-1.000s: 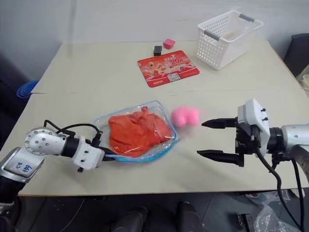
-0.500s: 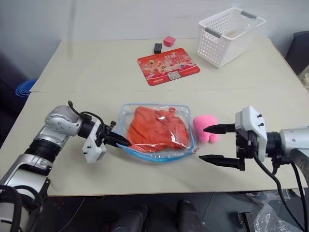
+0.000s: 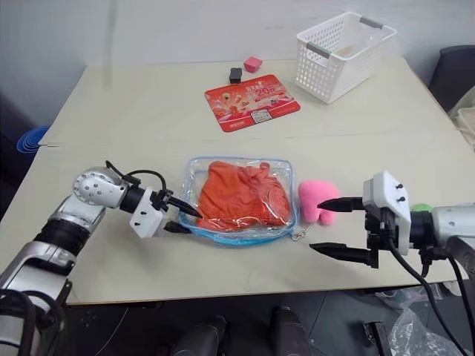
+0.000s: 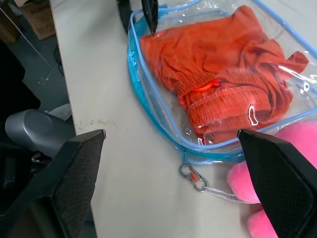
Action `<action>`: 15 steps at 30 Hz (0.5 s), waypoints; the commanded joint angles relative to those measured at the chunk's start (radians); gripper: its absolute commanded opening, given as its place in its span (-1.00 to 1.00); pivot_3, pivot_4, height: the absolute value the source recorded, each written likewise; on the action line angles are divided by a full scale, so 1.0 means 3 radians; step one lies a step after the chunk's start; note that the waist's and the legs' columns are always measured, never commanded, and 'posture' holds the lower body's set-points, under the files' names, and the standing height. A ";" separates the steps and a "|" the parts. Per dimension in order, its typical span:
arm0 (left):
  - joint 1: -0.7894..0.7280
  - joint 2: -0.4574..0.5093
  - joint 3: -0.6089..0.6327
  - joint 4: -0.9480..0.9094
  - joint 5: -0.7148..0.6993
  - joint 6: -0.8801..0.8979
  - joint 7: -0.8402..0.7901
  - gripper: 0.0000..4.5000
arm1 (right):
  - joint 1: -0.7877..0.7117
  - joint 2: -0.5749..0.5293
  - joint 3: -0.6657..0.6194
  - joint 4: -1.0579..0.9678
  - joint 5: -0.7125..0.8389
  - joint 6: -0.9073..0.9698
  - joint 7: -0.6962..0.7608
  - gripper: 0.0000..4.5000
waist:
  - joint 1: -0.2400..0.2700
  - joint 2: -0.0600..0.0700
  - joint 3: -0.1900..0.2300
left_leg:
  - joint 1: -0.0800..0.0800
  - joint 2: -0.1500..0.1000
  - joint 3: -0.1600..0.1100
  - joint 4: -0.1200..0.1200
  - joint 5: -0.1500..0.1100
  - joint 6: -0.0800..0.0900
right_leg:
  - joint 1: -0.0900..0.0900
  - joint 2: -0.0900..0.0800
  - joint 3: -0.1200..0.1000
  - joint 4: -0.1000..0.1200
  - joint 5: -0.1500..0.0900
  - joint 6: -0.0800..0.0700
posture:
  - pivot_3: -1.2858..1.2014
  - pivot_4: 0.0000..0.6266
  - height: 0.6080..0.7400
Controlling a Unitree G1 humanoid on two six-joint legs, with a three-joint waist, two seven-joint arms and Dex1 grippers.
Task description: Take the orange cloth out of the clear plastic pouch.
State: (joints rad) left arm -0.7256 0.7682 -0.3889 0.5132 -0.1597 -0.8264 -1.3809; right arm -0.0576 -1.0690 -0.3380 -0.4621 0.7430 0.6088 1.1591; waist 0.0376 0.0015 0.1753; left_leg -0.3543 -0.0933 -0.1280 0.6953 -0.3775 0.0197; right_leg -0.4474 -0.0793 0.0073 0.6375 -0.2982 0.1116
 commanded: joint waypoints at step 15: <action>0.0743 0.1354 0.1455 -0.2643 -0.2867 0.4881 0.0589 0.98 | 0.0015 0.0412 -0.0078 0.0481 -0.0615 -0.0435 -0.0589 1.00 | -0.0033 -0.0004 0.0003 | 0.0006 -0.0001 -0.0003 -0.0007 -0.0002 0.0002 | 0.0006 -0.0002 0.0002 -0.0001 0.0000 -0.0001 | 0.03 -0.52 1.00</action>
State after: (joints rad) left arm -0.4810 1.1971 0.0019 -0.2301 -0.9112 0.5294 -1.2732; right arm -0.0360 -0.9631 -0.3565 -0.3454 0.5908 0.5069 1.0282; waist 0.0277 0.0003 0.1762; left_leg -0.3523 -0.0938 -0.1289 0.6934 -0.3780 0.0204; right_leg -0.4451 -0.0800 0.0077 0.6375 -0.2981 0.1114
